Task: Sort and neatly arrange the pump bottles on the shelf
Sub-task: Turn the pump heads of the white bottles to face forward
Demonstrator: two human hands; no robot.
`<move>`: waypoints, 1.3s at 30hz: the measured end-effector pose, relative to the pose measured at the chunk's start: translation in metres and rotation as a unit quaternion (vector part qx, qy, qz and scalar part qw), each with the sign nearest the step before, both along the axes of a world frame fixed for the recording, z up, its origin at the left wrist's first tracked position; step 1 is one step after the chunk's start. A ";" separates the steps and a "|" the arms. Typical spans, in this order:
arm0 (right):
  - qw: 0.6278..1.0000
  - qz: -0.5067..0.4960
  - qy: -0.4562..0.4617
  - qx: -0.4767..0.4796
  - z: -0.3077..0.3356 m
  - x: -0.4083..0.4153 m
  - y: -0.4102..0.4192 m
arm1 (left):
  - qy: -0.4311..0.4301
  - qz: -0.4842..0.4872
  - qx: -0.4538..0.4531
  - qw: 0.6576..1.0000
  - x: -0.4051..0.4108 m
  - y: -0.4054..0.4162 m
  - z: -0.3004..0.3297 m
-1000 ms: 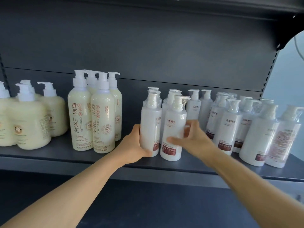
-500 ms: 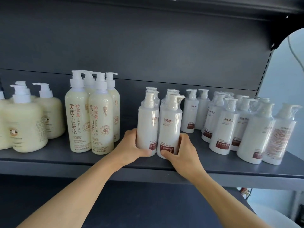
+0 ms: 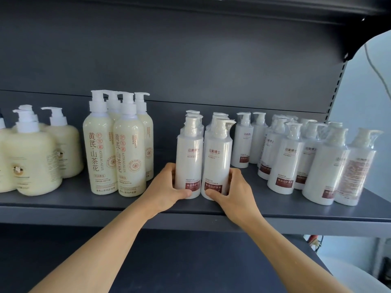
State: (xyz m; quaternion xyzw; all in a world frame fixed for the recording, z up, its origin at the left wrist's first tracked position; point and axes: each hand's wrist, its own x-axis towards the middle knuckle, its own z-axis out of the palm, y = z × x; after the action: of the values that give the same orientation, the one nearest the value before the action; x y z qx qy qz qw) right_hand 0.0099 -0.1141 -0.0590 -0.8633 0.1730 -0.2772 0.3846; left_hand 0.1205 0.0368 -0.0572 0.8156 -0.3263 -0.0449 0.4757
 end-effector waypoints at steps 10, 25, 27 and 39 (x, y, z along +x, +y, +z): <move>1.000 -0.003 0.016 -0.022 -0.002 0.001 -0.001 | -0.007 0.018 -0.021 1.000 -0.005 -0.003 0.003; 0.997 0.016 0.069 -0.025 0.009 -0.006 0.000 | 0.024 0.021 -0.001 0.999 -0.015 -0.004 0.012; 0.994 0.029 0.101 -0.033 0.016 -0.014 -0.005 | -0.001 0.034 -0.005 0.999 -0.020 -0.004 0.020; 0.957 -0.054 0.043 -0.281 0.135 -0.049 -0.072 | -0.314 0.032 0.035 0.948 -0.034 -0.042 0.154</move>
State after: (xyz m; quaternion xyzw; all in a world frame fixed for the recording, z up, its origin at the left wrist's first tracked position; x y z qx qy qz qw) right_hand -0.0393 -0.1864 0.0759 -0.9370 0.1507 -0.2976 0.1037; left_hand 0.0867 -0.0050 0.0968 0.8141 -0.4317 0.2177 0.3216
